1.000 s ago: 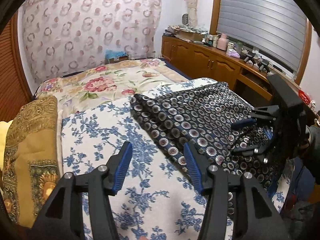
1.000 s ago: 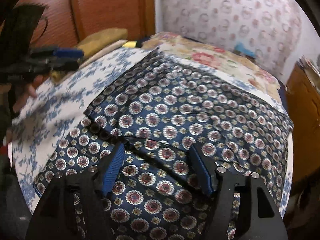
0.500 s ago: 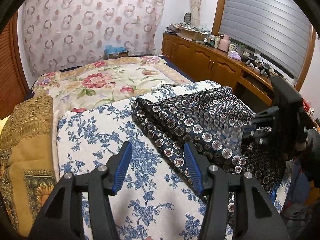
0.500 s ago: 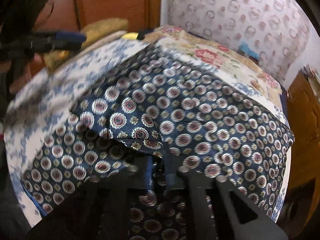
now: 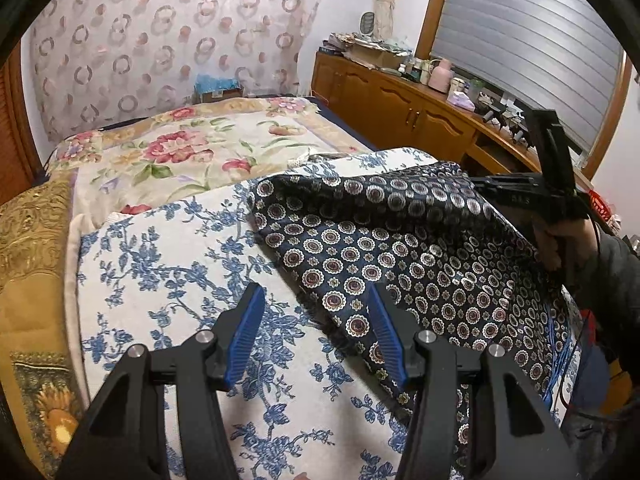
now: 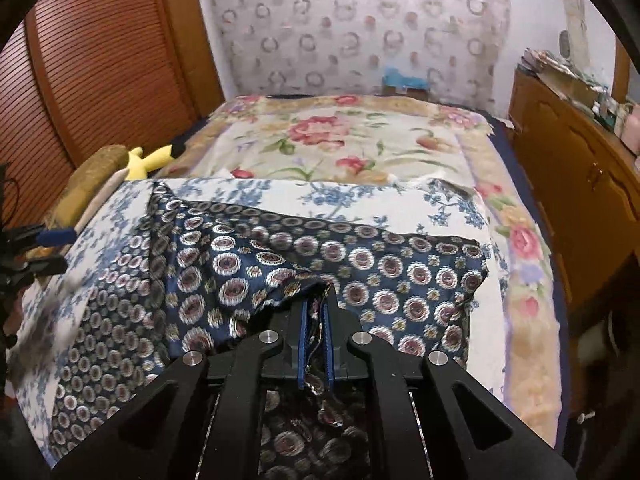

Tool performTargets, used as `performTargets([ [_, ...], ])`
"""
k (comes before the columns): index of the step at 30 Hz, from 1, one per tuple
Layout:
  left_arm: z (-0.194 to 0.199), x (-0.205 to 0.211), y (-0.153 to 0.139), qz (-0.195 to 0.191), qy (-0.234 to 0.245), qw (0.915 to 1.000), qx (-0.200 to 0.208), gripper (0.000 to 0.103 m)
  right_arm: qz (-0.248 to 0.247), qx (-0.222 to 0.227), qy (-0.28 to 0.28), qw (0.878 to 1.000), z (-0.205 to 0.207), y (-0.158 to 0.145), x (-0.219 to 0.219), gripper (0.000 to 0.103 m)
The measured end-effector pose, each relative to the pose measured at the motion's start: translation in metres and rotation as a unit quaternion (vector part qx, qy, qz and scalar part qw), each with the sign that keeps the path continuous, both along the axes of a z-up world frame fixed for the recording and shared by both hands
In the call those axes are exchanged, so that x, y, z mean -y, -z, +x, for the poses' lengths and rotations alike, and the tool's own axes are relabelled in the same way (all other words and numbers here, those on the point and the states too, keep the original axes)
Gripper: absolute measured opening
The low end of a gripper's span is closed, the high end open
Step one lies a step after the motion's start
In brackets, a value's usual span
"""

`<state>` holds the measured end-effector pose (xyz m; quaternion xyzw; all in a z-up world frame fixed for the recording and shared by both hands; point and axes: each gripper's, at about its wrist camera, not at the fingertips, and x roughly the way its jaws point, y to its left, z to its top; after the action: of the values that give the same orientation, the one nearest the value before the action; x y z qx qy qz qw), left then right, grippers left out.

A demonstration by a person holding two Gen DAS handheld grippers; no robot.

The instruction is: Fold small clothes

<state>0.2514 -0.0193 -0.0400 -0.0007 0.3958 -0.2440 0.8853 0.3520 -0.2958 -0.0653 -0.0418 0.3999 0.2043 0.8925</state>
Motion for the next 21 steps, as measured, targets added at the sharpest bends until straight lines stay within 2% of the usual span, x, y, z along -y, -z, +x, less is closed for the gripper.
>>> performTargets([
  [6, 0.001, 0.009, 0.007, 0.001, 0.012, 0.9999, -0.011, 0.053, -0.015, -0.013, 0.065, 0.998, 0.014, 0.003, 0.023, 0.003],
  [9, 0.0, 0.014, 0.009, 0.001, 0.019, 0.9997, -0.013, 0.053, -0.022, -0.012, 0.07, 0.997, 0.008, -0.001, 0.037, 0.003],
  [10, -0.001, 0.015, 0.009, 0.001, 0.02, 0.9997, -0.014, 0.053, -0.025, -0.008, 0.067, 0.997, 0.003, -0.003, 0.041, 0.006],
  [11, 0.0, 0.017, 0.009, 0.001, 0.022, 0.9997, -0.014, 0.053, -0.023, -0.009, 0.063, 0.998, 0.0, -0.004, 0.042, 0.011],
  [13, 0.0, 0.02, 0.01, 0.001, 0.025, 0.9996, -0.015, 0.053, -0.017, -0.013, 0.048, 0.999, -0.011, -0.006, 0.046, 0.047],
  [14, 0.0, 0.022, 0.01, 0.001, 0.026, 0.9995, -0.016, 0.053, -0.014, -0.012, 0.044, 0.999, -0.013, -0.006, 0.045, 0.051],
  [16, 0.001, 0.025, 0.012, 0.003, 0.029, 0.9994, -0.018, 0.053, -0.01, -0.018, 0.024, 0.999, -0.02, -0.004, 0.04, 0.052],
  [19, 0.001, 0.028, 0.014, 0.007, 0.029, 0.9994, -0.02, 0.053, -0.031, -0.036, 0.012, 0.999, -0.023, 0.008, 0.028, 0.052],
  [20, 0.0, 0.029, 0.015, 0.007, 0.03, 0.9993, -0.02, 0.053, -0.037, -0.044, 0.009, 0.998, -0.023, 0.013, 0.025, 0.05],
  [21, -0.001, 0.03, 0.015, 0.007, 0.031, 0.9993, -0.02, 0.053, -0.045, -0.051, 0.008, 0.998, -0.024, 0.017, 0.022, 0.041],
])
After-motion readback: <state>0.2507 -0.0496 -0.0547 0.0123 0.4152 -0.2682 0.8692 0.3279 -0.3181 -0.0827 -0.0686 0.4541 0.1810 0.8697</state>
